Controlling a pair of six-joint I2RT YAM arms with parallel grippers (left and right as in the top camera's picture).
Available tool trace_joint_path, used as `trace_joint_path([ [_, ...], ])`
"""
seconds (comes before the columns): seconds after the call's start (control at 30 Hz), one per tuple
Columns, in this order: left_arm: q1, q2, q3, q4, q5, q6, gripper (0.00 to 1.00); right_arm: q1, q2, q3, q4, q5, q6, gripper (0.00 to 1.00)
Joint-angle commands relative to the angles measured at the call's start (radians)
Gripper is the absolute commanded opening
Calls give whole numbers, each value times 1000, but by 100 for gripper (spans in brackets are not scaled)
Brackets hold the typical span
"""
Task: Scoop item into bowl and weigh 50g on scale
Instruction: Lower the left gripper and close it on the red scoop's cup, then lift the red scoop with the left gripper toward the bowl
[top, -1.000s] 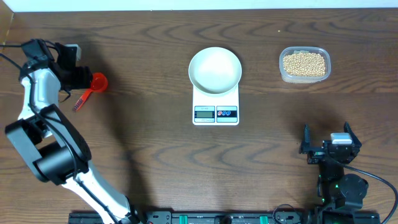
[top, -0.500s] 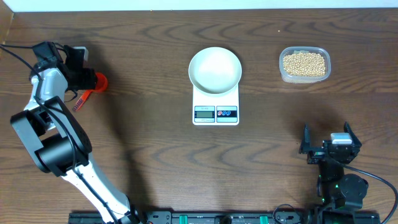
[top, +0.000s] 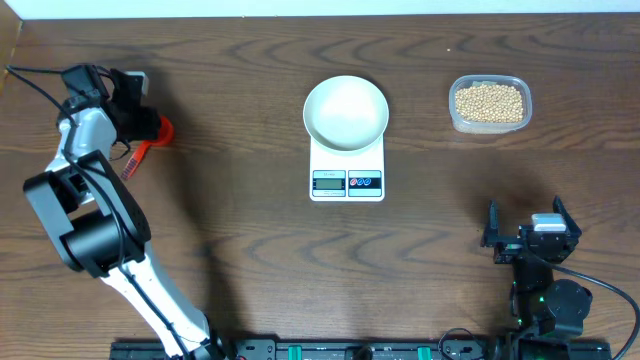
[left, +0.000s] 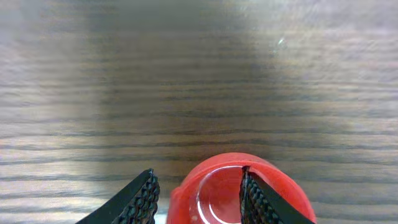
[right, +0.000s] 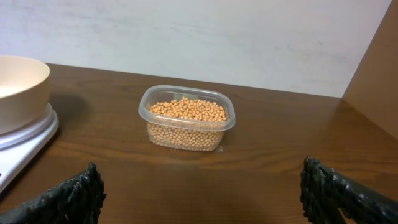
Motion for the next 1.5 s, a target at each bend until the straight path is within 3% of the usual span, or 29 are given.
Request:
trace_joint_path([
  [0.0, 2, 52, 0, 2, -4, -2, 40, 8, -3, -2, -4, 8, 11, 99],
  [0.17, 2, 54, 0, 2, -3, -2, 20, 8, -3, -2, -4, 8, 11, 99],
  [0.23, 2, 54, 0, 1, -3, -7, 8, 8, -3, -2, -4, 8, 11, 99],
  [0.37, 2, 54, 0, 19, -4, -106, 7, 8, -3, -2, -4, 8, 11, 99],
  [0.53, 1, 34, 0, 60, -3, -335, 7, 8, -3, -2, -4, 8, 11, 99],
  [0.6, 2, 11, 0, 76, -3, -488, 7, 8, -3, -2, -4, 8, 11, 99],
  [0.67, 2, -37, 0, 98, -3, -805, 7, 8, -3, -2, -4, 8, 11, 99],
  [0.7, 1, -70, 0, 102, -3, -1056, 7, 8, -3, -2, -4, 8, 11, 99],
  [0.8, -10, -119, 0, 98, 37, -1467, 7, 8, -3, -2, -4, 8, 11, 99],
  [0.9, -39, -154, 0, 130, 152, -1646, 7, 8, -3, -2, -4, 8, 11, 99],
  [1.03, -119, -192, 0, 169, 177, -1764, 8, 8, -3, -2, -4, 8, 11, 99],
  [1.47, -484, -231, 0, 280, 31, -1938, 7, 8, -3, -2, -4, 8, 11, 99],
])
